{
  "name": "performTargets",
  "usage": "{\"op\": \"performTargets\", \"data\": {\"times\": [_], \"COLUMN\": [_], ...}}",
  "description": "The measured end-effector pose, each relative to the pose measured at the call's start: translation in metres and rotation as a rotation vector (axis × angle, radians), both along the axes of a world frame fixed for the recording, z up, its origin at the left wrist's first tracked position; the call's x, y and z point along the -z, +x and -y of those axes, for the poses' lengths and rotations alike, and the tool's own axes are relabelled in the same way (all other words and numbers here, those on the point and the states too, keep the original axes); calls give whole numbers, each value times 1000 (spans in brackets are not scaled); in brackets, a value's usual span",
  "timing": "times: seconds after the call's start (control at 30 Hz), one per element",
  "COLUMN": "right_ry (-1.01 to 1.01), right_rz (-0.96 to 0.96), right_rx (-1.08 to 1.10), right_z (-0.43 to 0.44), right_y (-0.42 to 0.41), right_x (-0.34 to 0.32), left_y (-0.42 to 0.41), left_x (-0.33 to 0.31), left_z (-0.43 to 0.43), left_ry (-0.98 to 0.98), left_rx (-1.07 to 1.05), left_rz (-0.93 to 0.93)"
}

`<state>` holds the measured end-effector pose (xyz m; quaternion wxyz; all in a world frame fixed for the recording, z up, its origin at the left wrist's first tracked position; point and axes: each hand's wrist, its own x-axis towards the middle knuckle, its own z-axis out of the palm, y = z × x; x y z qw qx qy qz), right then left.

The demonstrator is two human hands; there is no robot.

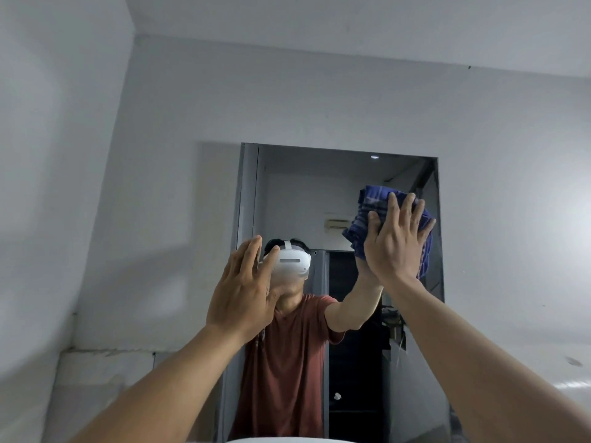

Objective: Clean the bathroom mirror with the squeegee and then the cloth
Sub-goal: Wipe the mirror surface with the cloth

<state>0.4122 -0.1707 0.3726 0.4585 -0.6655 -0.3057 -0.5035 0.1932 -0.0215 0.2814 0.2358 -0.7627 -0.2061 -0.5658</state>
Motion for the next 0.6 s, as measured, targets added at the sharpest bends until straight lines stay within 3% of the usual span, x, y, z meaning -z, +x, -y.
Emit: {"op": "performTargets", "data": {"times": [0.17,0.6], "right_ry": [-62,-307], "right_rz": [116,417], "right_rx": [-13,-81], "right_z": [-18,-73], "right_y": [-24,-106], "right_x": [-17,-54], "left_y": [-2,3], "left_x": [1,24], "left_z": [3,2], "left_ry": [69,33], "left_rx": [-51,-44], "left_rz": [7,-10]}}
